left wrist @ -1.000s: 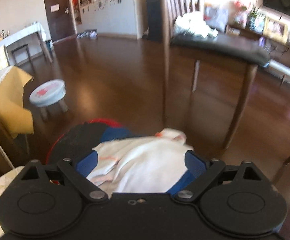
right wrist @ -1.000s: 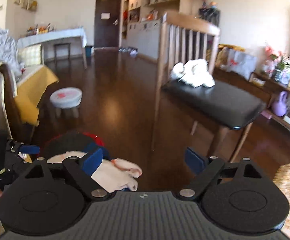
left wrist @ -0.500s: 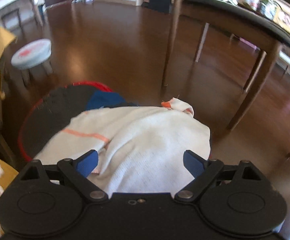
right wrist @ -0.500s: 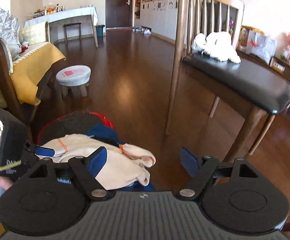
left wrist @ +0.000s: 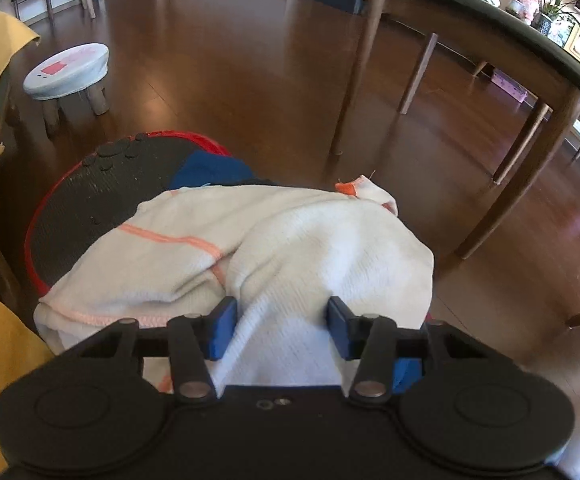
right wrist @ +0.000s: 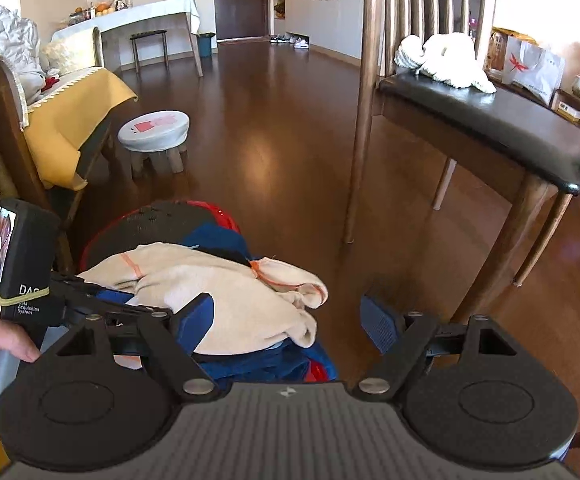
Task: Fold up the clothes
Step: 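Close the left gripper on the cloth while the right gripper grasps its orange-hemmed edge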
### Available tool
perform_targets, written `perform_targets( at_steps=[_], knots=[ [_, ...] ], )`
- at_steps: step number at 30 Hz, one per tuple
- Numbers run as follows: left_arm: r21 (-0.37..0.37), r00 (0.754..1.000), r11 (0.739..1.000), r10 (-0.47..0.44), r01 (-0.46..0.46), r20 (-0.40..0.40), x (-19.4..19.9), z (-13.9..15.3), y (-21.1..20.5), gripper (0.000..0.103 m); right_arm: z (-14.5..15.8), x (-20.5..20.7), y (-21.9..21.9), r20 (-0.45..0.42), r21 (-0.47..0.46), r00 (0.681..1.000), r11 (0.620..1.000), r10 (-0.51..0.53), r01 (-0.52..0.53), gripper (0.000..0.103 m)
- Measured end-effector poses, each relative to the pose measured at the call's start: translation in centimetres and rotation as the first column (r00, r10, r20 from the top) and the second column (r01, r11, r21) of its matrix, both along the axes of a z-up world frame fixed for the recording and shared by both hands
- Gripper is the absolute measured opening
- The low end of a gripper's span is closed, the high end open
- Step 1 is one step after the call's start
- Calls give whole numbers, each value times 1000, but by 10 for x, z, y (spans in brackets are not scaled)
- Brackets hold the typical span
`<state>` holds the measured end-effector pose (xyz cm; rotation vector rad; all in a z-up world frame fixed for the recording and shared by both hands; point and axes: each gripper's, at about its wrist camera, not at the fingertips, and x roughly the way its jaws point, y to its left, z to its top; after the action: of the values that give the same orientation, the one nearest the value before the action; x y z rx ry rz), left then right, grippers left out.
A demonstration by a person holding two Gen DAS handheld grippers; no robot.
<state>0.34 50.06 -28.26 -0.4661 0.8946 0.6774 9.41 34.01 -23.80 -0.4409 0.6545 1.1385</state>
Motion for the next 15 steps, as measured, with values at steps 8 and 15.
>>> perform_targets(
  at_steps=[8, 15],
  knots=[
    [-25, 997, 999, -32, 34, 69, -7, 11, 4, 103, -15, -1, 7, -17, -39, 1000, 999, 21, -22, 81],
    [10, 979, 995, -101, 101, 175, -16, 40, -14, 103, -29, -4, 12, -24, -71, 997, 995, 74, -76, 81]
  ],
)
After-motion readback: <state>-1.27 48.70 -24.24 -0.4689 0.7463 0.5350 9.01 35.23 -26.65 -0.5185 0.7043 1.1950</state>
